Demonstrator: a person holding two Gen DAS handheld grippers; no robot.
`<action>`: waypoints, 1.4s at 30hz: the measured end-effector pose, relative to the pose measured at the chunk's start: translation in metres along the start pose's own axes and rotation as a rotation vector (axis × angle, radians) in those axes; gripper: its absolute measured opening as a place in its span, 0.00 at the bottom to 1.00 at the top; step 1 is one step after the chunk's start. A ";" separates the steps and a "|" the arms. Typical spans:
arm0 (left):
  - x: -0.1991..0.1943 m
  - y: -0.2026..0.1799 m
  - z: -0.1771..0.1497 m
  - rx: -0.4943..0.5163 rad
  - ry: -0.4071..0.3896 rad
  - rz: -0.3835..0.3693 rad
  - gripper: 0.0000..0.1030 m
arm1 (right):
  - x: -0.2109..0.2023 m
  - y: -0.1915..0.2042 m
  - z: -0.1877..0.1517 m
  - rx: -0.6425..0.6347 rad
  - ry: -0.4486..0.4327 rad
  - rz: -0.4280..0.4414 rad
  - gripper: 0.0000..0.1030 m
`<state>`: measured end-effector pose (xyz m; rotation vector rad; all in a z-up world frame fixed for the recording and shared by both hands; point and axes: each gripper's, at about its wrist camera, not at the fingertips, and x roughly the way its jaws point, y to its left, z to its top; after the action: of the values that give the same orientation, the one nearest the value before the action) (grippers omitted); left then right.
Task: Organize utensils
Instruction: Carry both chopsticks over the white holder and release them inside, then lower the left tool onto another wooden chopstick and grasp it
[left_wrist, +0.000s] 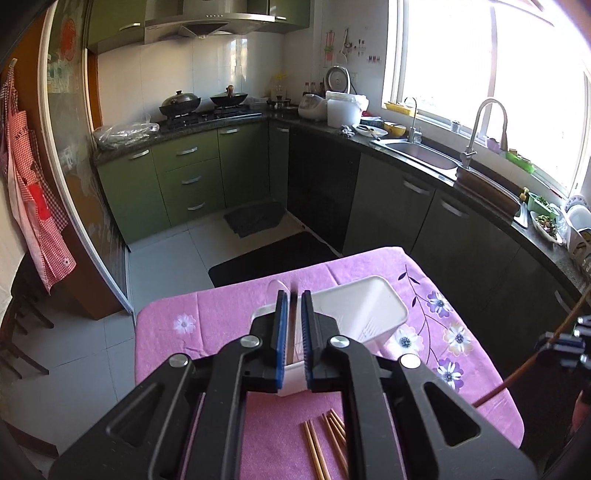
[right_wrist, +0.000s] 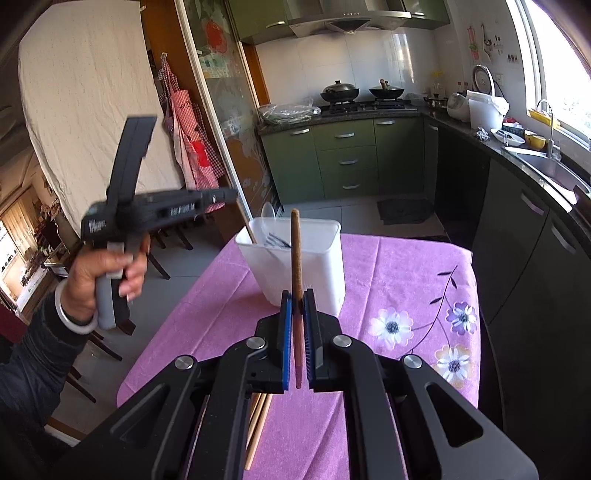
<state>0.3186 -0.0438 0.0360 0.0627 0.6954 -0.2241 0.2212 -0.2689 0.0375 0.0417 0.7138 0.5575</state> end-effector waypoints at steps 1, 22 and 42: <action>-0.004 0.000 -0.002 0.001 -0.008 -0.001 0.12 | -0.001 0.001 0.006 0.001 -0.008 0.005 0.07; -0.086 0.012 -0.065 -0.007 -0.025 -0.024 0.46 | 0.082 -0.004 0.116 0.078 -0.066 -0.087 0.07; -0.030 -0.004 -0.133 -0.064 0.270 -0.090 0.48 | 0.014 -0.013 0.010 0.021 -0.068 -0.090 0.25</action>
<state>0.2119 -0.0251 -0.0472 0.0002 0.9749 -0.2827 0.2417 -0.2715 0.0336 0.0477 0.6519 0.4599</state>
